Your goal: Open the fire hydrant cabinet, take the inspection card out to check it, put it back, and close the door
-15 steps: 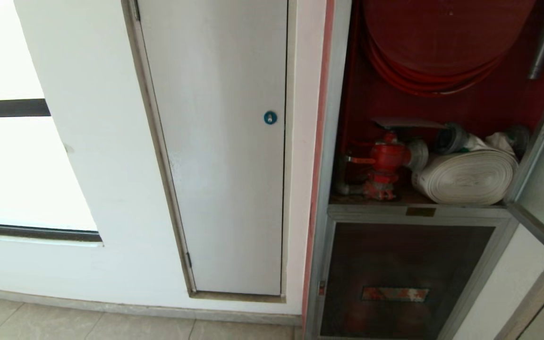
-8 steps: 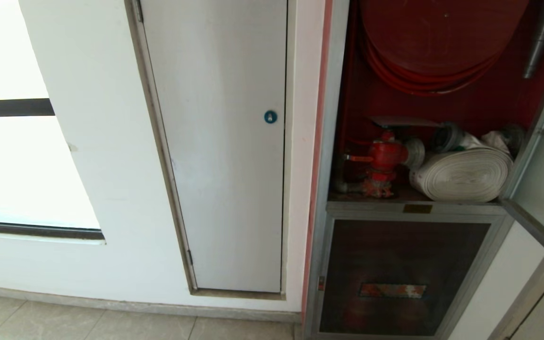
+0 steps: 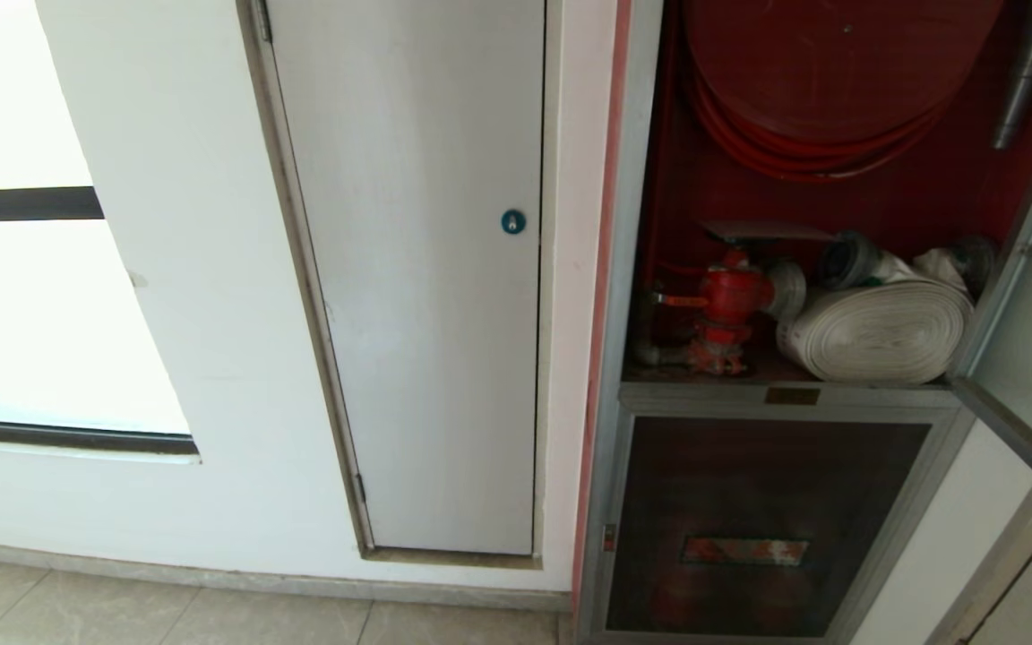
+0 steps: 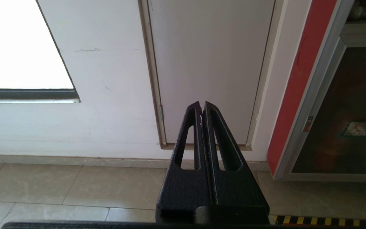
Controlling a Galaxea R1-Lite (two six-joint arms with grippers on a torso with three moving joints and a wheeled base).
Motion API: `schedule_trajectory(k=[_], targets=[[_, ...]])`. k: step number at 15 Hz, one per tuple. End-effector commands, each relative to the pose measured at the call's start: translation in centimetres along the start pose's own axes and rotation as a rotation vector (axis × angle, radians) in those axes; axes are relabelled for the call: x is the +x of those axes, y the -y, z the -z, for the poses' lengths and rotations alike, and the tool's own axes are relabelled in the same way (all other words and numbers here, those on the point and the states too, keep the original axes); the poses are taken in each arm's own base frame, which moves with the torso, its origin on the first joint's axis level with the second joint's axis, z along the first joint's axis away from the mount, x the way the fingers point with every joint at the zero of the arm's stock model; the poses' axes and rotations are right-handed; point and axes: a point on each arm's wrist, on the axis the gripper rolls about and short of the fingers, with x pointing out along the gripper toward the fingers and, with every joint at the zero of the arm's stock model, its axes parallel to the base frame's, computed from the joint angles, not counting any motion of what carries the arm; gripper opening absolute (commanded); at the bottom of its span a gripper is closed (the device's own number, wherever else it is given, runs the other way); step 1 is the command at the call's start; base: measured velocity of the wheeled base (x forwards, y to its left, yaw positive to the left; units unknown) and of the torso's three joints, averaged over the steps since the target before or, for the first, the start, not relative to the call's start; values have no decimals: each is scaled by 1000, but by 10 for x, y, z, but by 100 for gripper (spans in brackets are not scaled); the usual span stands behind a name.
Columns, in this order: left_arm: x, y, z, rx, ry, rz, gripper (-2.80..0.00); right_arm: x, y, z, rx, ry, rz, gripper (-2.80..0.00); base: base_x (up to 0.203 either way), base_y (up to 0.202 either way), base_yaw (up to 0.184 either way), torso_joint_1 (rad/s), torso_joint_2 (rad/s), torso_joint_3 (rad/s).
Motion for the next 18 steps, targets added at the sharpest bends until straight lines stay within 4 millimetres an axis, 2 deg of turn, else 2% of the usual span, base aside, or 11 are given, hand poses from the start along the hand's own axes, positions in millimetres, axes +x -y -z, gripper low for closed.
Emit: schedule_trajectory(k=[1, 11, 13, 15, 18], targets=[[0, 0, 0, 0, 0, 0, -280, 0, 0, 0, -2, -2, -1, -280, 0, 0, 0, 0, 0, 0], [0, 0, 0, 0, 0, 0, -280, -1, 0, -3, -21, 3, -8, -280, 0, 0, 0, 0, 0, 0], [0, 0, 0, 0, 0, 0, -280, -3, 1, -26, -21, 17, -12, -280, 0, 0, 0, 0, 0, 0], [0, 0, 0, 0, 0, 0, -280, 2, 3, -58, -7, -1, 7, -280, 0, 0, 0, 0, 0, 0], [0, 0, 0, 0, 0, 0, -280, 15, 9, -113, 2, -5, 180, -280, 0, 0, 0, 0, 0, 0]])
